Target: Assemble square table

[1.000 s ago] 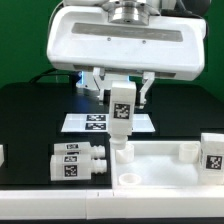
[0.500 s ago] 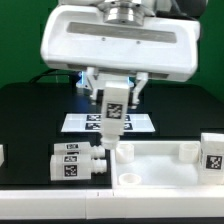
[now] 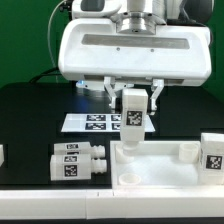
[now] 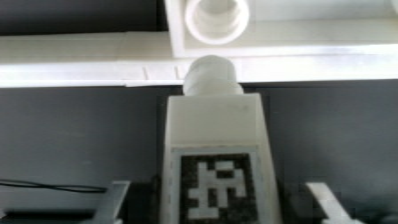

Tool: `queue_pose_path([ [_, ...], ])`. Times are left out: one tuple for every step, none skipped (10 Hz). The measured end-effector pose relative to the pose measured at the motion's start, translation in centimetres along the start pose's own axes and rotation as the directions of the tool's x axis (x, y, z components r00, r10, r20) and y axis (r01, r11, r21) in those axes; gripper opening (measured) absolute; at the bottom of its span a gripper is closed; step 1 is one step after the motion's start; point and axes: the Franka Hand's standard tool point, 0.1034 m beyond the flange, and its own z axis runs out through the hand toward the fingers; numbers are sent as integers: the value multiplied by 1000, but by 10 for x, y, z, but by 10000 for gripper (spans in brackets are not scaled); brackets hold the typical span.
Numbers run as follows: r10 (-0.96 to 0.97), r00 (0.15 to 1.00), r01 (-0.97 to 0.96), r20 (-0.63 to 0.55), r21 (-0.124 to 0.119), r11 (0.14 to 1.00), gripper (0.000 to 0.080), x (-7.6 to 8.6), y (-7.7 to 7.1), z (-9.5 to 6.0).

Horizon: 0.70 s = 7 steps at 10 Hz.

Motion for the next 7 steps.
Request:
queue_pose_path([
  [-5, 1000, 5, 13, -4, 1000, 284, -7, 1, 6],
  [-7, 1000, 7, 20, -8, 1000, 284, -11, 3, 9],
  [-9, 1000, 10, 25, -11, 1000, 284, -13, 4, 12],
  [-12, 999, 12, 33, -12, 1000, 284, -17, 4, 16],
  [-15, 999, 16, 41, -14, 1000, 284, -21, 4, 21],
  [-18, 999, 18, 45, -14, 1000, 284, -23, 3, 23],
  [-18, 999, 19, 45, -15, 1000, 284, -23, 3, 24],
])
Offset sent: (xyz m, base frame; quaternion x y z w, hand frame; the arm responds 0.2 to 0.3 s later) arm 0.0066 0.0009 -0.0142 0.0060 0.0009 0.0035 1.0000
